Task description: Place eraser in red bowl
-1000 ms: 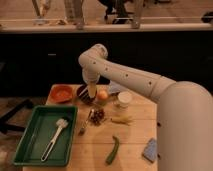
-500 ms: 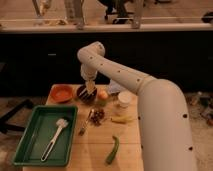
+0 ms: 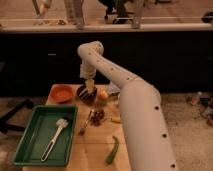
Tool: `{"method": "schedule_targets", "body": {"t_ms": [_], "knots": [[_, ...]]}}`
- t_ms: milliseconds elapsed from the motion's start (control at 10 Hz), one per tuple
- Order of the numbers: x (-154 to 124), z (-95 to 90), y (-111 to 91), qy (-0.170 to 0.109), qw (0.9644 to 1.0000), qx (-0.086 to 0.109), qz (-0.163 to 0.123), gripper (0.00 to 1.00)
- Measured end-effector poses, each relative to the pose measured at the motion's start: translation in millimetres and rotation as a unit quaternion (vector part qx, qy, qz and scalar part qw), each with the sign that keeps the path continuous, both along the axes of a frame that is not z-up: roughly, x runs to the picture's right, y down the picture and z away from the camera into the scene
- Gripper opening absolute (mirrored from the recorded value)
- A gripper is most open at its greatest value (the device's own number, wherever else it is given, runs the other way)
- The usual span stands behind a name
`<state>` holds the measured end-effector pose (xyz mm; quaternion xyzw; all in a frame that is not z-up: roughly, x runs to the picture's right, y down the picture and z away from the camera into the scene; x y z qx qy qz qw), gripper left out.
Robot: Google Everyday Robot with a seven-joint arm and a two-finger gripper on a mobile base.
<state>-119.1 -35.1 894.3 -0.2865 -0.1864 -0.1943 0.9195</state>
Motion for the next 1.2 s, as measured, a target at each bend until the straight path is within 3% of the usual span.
{"method": "schedule_targets", "body": {"t_ms": [400,700,1200], "knots": [[-6,16.0,4,-0.009,0.999,-0.035,-0.028,0.8],[-4,20.5,5,0.005,0.9985,-0.035,-0.043,0.8],[30,26.3,16,0.022,0.9981,-0.049,-0.029,0.8]]}}
